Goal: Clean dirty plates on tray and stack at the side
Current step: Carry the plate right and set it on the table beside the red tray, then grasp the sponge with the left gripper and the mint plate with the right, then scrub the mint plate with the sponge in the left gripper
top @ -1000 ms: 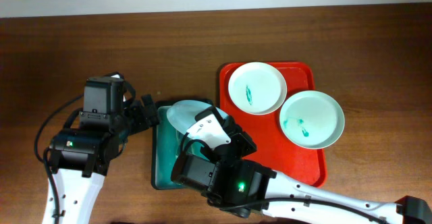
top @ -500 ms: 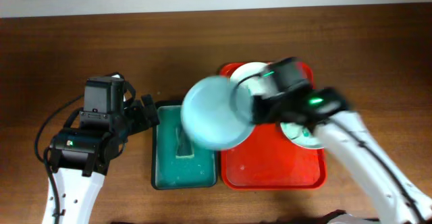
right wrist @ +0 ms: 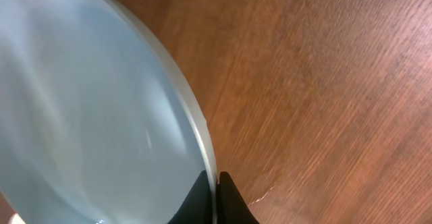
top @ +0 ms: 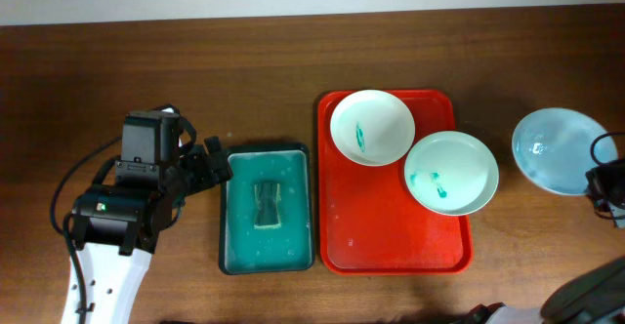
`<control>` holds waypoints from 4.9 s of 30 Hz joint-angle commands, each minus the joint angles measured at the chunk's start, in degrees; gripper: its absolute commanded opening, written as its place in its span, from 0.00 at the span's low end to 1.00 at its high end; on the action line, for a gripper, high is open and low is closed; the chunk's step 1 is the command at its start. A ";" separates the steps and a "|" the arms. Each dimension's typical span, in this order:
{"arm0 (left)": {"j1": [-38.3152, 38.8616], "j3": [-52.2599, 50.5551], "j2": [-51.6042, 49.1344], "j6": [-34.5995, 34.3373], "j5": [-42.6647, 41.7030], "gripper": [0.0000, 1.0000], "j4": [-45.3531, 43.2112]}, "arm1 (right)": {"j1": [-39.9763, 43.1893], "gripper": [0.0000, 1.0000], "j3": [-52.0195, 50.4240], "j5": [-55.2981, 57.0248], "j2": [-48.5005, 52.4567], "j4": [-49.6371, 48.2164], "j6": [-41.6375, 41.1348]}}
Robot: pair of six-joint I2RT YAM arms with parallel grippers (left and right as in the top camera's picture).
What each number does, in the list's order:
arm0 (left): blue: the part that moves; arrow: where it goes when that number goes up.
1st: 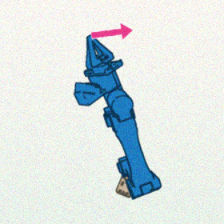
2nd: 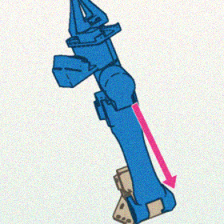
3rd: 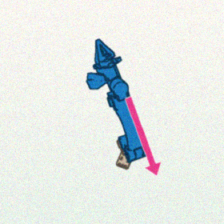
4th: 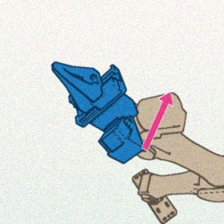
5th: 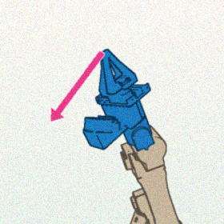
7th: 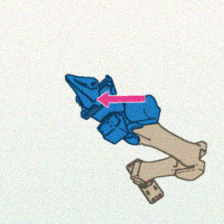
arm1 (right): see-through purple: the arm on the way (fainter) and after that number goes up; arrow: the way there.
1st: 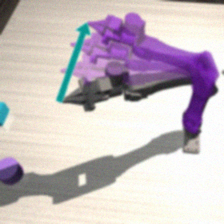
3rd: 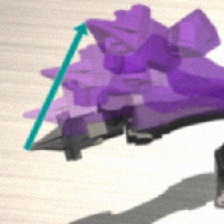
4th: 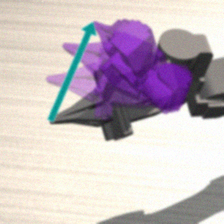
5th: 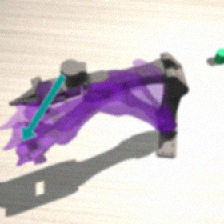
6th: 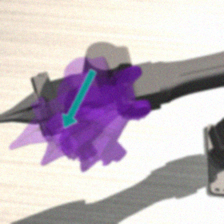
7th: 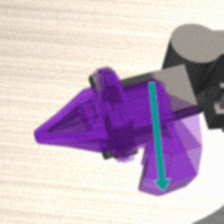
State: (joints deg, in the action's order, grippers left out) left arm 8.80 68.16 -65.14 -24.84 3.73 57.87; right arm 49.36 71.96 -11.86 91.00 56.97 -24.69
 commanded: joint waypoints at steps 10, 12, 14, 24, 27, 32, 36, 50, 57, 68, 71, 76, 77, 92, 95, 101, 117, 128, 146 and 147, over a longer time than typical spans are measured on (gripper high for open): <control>-0.24 0.68 0.13 0.94 0.81 1.00 -0.04 | -2.19 0.47 -0.50 -1.38 12.33 -0.11 2.91; -0.24 0.68 0.13 0.94 0.81 1.00 -0.04 | -4.81 0.48 -0.50 -2.86 6.62 1.99 4.00; -0.24 0.68 0.13 0.94 0.81 0.99 -0.04 | -8.68 0.48 -0.50 -3.17 -0.28 3.78 7.85; -0.24 0.68 0.13 0.94 0.81 0.99 -0.04 | -31.89 0.52 -0.94 17.79 7.43 -2.71 16.98; -0.24 0.68 0.13 0.94 0.81 0.99 -0.04 | -31.65 0.41 -0.94 16.79 15.23 -2.97 16.94; -0.24 0.68 0.13 0.94 0.81 0.99 -0.04 | -31.63 0.04 -0.33 12.48 13.99 1.03 16.94; -0.24 0.68 0.13 0.94 0.81 1.00 -0.04 | -32.83 0.04 0.68 7.39 4.46 10.47 16.96; -0.24 0.68 0.13 0.94 0.81 0.99 -0.04 | -52.74 0.24 -23.56 1.31 -5.11 -7.06 -2.62; 0.81 -0.79 -1.27 -0.11 -12.98 0.99 0.09 | -52.68 0.34 -4.94 0.87 -17.51 4.68 10.97; 18.69 -9.99 -33.07 -3.21 -7.98 0.43 -5.18 | -52.68 0.34 -4.94 0.94 -21.09 9.70 10.97; 18.69 -9.99 -37.20 -3.17 -7.98 0.26 -10.36 | -52.68 0.33 -4.94 1.11 -21.09 9.75 10.99; 18.67 -7.52 -37.42 -3.15 -9.05 0.00 -5.99 | -52.68 0.31 -4.94 1.14 -21.09 10.27 10.99; 18.67 -5.27 -36.92 -3.13 -9.05 0.00 -3.41 | -52.68 0.32 -4.94 1.14 -21.09 10.34 10.99; 18.69 -2.69 -44.65 -1.11 -0.13 0.00 -10.69 | -52.68 0.28 -4.94 1.57 -21.09 10.36 10.97; 18.67 1.11 -43.39 -0.98 -0.52 0.00 -7.85 | -52.68 0.28 -4.94 1.60 -21.09 10.62 10.97; 17.88 10.10 -35.91 -0.98 -1.16 0.69 5.75 | -52.68 0.28 -4.94 1.97 -21.09 11.41 10.97; 18.03 -3.19 -34.88 -0.28 -1.16 0.00 -5.77 | -52.59 0.28 -10.75 1.95 -17.09 10.64 10.71; 19.63 21.97 -31.17 5.99 -12.50 0.00 5.40 | -43.39 0.33 -18.91 -6.32 4.22 -1.95 18.25; 39.95 21.88 -58.60 -5.29 -15.37 0.00 -17.73 | -43.39 0.04 -28.55 -7.85 4.83 -15.54 14.14; 39.95 21.88 -59.47 -5.29 -12.11 0.00 -17.18 | -43.39 0.04 -28.55 -7.85 4.83 -15.32 14.14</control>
State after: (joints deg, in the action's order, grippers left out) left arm 49.06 89.73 -122.26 -29.85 -12.82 40.51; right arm 6.24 45.25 -23.51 94.17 40.64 -10.13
